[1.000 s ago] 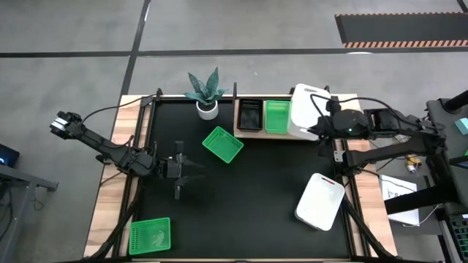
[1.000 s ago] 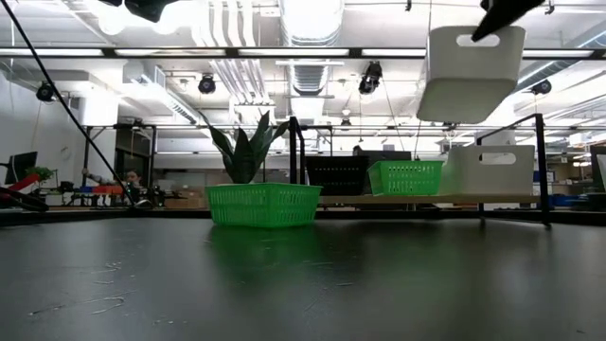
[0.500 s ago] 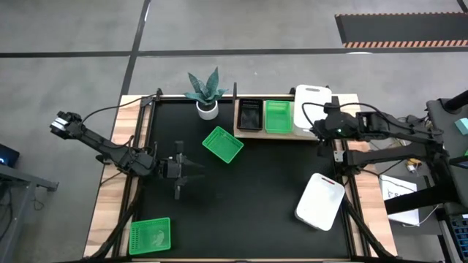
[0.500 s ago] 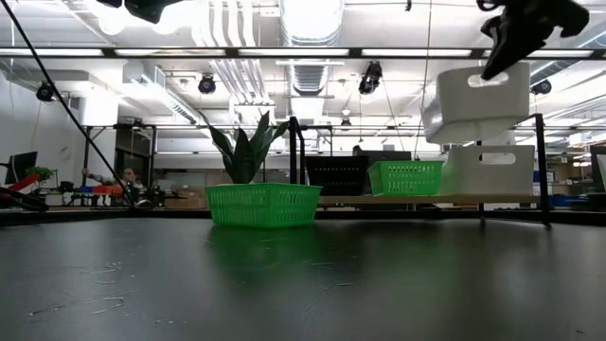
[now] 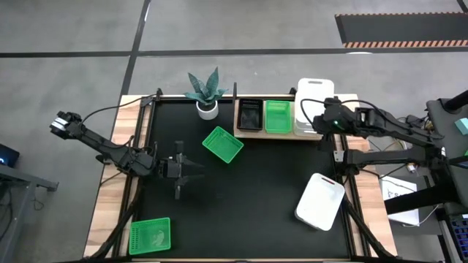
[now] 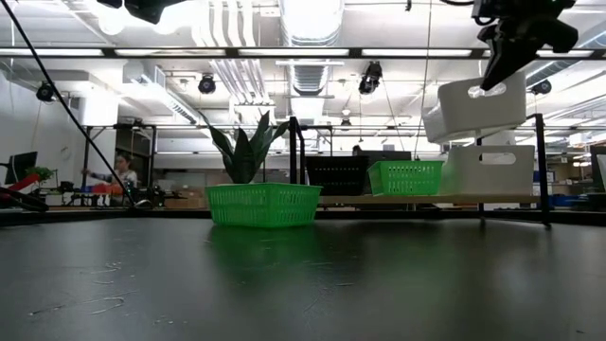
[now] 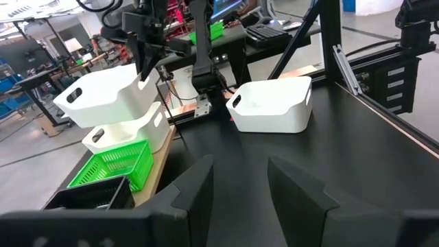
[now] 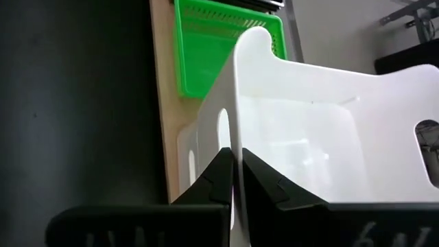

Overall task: Stack baskets on shelf by color
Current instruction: Stack the left white bin on the white bin on the shelf

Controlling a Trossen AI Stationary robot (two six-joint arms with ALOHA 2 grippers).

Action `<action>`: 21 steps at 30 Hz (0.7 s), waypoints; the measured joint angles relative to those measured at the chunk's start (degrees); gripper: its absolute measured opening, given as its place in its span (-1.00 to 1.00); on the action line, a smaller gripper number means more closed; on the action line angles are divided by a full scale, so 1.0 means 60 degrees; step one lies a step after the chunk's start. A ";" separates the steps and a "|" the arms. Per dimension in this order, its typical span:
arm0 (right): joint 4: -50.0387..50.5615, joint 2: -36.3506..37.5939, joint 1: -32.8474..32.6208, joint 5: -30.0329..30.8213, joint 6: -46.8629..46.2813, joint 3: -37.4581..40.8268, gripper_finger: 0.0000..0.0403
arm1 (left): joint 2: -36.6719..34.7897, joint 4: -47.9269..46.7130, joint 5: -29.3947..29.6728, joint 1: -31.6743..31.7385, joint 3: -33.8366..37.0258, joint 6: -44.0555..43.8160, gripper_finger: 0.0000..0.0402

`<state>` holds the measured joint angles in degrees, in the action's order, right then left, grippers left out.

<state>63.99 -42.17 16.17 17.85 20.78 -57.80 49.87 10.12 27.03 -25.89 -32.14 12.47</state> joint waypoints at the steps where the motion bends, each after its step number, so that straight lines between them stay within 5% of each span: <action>1: -0.0001 -0.0012 0.0065 -0.0009 0.0065 0.0000 -0.96 | 0.0000 0.0000 0.0000 0.0002 0.0000 0.0000 -0.39; 21: -0.0008 -0.0788 0.0378 -0.0056 0.0539 0.0098 -0.96 | 0.0000 0.0001 -0.0073 0.0000 0.0004 0.0000 -0.39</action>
<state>63.94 -46.89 18.44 17.52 24.01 -57.21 49.87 10.13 26.59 -25.89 -32.12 12.47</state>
